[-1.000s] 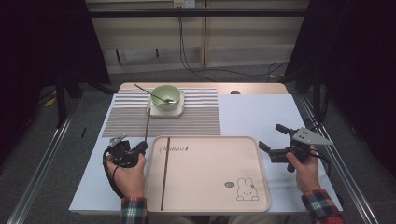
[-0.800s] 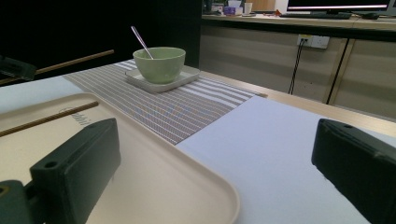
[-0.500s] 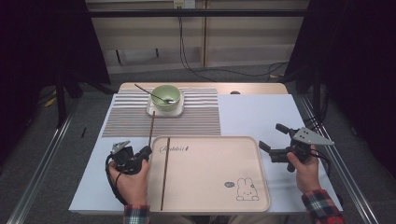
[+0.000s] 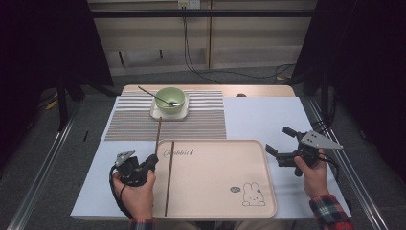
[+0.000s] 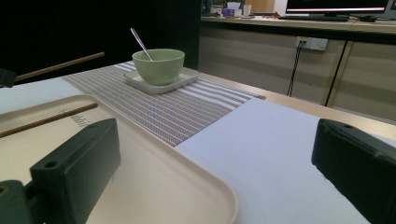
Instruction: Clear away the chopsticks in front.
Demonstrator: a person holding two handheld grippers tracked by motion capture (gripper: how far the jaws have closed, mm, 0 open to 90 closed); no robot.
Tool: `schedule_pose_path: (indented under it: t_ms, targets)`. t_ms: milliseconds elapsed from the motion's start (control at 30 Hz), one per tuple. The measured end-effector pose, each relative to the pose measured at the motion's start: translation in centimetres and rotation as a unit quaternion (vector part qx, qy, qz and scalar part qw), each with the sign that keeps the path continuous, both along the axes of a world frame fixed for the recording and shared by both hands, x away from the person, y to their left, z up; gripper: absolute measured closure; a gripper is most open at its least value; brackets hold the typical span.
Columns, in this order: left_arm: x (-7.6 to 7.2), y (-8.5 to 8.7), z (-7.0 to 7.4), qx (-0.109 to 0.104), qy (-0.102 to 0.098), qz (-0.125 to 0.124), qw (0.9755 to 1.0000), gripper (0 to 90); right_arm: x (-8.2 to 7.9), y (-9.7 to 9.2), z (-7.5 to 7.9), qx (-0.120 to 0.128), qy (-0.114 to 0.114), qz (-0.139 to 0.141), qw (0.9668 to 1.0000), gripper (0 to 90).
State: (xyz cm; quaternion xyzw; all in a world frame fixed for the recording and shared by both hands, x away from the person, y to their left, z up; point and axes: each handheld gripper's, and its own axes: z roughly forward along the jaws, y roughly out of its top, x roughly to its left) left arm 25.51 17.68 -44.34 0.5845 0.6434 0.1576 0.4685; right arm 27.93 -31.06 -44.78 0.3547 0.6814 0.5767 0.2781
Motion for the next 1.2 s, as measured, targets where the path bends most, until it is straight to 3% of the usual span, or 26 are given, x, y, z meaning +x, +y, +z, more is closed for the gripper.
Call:
schedule_pose_path:
  t_ms: [267,1200]
  targets:
    - [-0.8,-0.2,-0.4,0.008,0.005,-0.002,1.0000,85.8,0.0,-0.1,0.0,-0.001,-0.001,0.002,1.0000,0.8]
    - [-2.9,-0.6,-0.8,0.005,0.006,-0.010,0.9999,85.8,0.0,0.0,0.1,0.001,-0.002,-0.001,1.0000,0.8]
